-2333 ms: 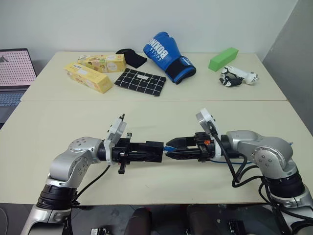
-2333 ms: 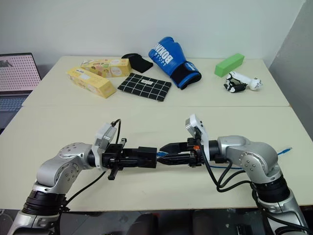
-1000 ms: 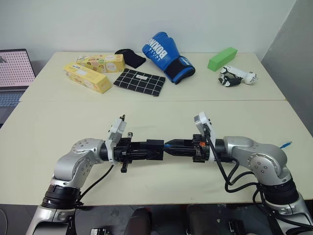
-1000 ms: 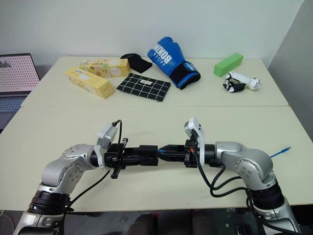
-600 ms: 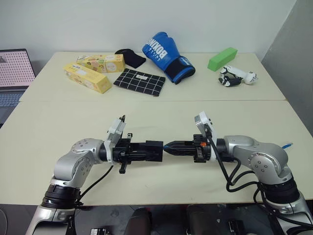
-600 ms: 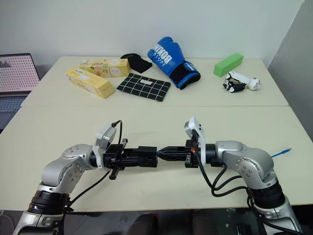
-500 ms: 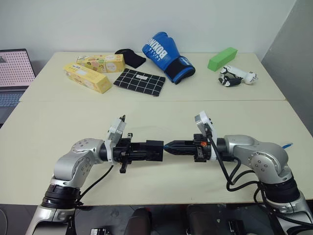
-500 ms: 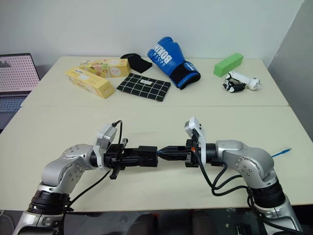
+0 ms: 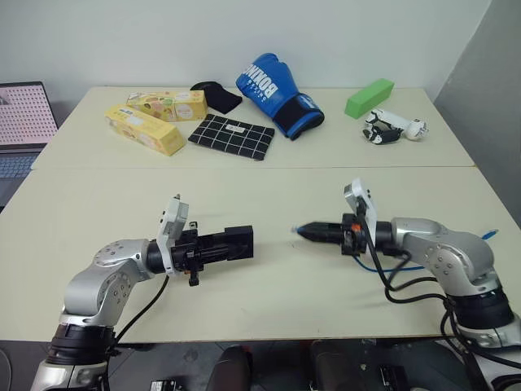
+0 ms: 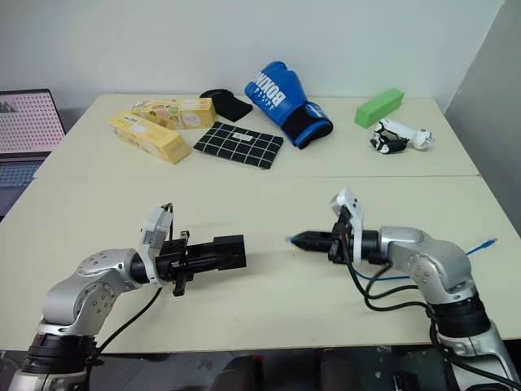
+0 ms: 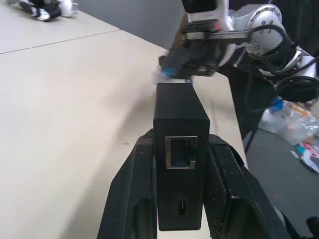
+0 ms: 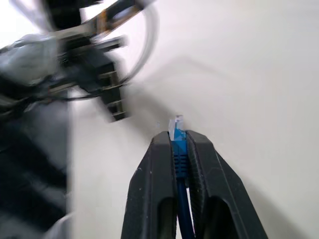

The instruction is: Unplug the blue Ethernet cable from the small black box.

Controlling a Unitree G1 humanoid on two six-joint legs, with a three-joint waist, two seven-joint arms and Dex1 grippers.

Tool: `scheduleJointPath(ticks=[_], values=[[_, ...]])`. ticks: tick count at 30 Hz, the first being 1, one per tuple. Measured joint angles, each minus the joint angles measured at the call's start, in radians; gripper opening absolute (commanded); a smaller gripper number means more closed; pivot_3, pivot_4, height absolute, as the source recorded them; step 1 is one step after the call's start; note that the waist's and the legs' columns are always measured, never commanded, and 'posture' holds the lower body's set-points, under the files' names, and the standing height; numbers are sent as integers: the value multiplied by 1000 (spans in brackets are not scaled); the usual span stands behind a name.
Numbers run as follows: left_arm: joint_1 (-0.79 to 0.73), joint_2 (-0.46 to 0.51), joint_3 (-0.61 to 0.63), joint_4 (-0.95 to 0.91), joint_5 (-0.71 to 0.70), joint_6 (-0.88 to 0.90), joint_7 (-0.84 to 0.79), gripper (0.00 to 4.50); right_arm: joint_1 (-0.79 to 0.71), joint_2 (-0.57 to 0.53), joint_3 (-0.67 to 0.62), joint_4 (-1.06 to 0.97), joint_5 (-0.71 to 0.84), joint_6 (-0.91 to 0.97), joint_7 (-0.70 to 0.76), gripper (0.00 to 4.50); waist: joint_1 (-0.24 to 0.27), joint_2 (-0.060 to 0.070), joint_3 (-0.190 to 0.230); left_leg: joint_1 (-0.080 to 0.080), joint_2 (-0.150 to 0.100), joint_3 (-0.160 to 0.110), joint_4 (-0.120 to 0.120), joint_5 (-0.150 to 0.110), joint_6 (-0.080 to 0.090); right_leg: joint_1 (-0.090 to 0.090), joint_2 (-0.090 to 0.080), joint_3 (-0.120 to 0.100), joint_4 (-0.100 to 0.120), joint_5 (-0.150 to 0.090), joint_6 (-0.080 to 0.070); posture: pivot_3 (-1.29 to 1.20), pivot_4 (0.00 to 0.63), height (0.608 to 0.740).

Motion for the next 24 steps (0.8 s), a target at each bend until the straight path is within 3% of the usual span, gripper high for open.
scheduleJointPath(ticks=[7, 8, 12, 17, 22, 24], values=[[24, -16, 19, -46, -9, 52, 131, 793, -59, 127, 47, 360, -367, -322, -258, 36, 2, 0, 0, -2, 0, 1, -1, 0, 0, -1, -2, 0, -1, 0, 0, 0, 150, 740], [25, -23, 19, -49, -8, 57, 150, 793, -59, 136, 47, 383, -382, -352, -268, 750, 2, 0, 0, -1, 0, 1, -1, 0, 0, -1, -3, 0, -1, 0, 0, 0, 150, 740], [24, -59, 22, -49, 14, 42, 234, 793, -58, 143, 36, 401, -406, -373, -261, 1767, 1, 0, 0, -1, 0, 1, 0, 0, 0, 0, -2, 0, 0, 0, 0, 0, 150, 740], [22, -77, 27, -47, 64, 24, 340, 793, -44, 92, 29, 305, -394, -350, -183, 2955, 2, 0, 0, -1, 0, 0, 0, 0, 0, 0, -2, 0, -1, 0, 0, 0, 150, 740], [9, -132, 63, 20, 173, -126, 455, 793, -16, 2, 17, 142, -365, -347, -64, 4153, 4, 0, 0, -1, 0, 0, 0, 0, 0, 0, -3, 0, -1, 0, 0, 0, 150, 740], [-3, -156, 76, 81, 233, -234, 500, 793, -15, -12, 20, 57, -328, -323, 1, 4153, 1, 0, 0, -1, 0, 0, 0, 0, 0, 0, -3, 0, -1, 0, 0, 0, 150, 740]])
